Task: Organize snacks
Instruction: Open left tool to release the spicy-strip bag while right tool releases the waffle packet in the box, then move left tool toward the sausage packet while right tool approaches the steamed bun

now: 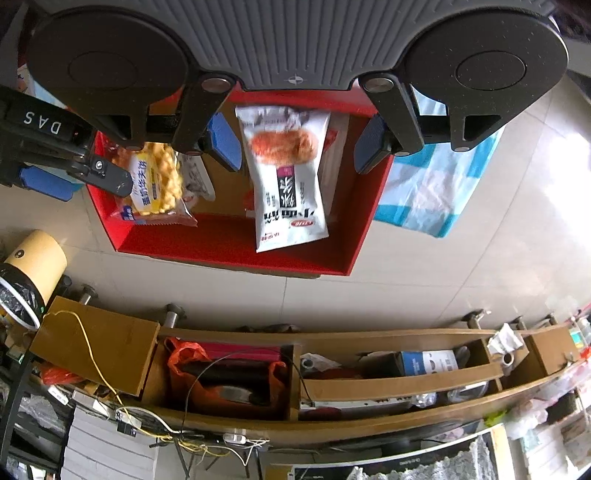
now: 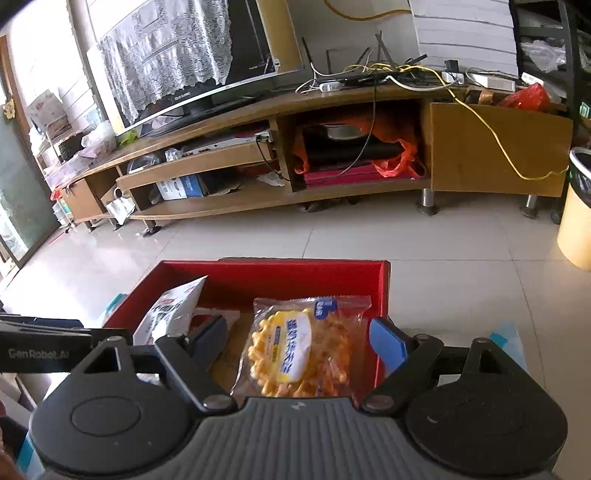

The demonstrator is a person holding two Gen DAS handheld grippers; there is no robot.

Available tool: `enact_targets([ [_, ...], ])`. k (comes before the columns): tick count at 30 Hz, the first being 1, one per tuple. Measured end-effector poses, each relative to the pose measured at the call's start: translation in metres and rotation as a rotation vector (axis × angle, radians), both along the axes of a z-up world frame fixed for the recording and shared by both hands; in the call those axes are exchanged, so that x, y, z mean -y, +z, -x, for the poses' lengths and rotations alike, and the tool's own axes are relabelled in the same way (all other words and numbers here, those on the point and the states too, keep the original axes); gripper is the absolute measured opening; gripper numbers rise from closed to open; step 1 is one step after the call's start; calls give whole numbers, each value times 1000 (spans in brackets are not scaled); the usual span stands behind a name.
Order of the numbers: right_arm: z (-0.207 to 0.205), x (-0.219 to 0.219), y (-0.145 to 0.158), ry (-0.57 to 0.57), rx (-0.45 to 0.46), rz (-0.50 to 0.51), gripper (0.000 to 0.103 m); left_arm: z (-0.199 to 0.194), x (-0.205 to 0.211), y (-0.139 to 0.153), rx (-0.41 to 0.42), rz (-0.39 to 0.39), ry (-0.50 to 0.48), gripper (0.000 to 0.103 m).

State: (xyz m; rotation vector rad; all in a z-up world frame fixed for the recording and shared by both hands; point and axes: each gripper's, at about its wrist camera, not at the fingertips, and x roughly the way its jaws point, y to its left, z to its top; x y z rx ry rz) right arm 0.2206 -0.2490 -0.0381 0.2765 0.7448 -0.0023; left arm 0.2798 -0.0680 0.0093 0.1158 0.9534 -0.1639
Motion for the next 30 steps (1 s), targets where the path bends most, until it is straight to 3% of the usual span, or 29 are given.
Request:
enact_targets([
  [12, 34, -19, 25, 10, 12, -62, 81, 30, -13, 10, -6, 31, -10, 77],
  [30, 82, -39, 14, 28, -79, -43, 81, 66, -36, 7, -42, 31, -19, 80],
])
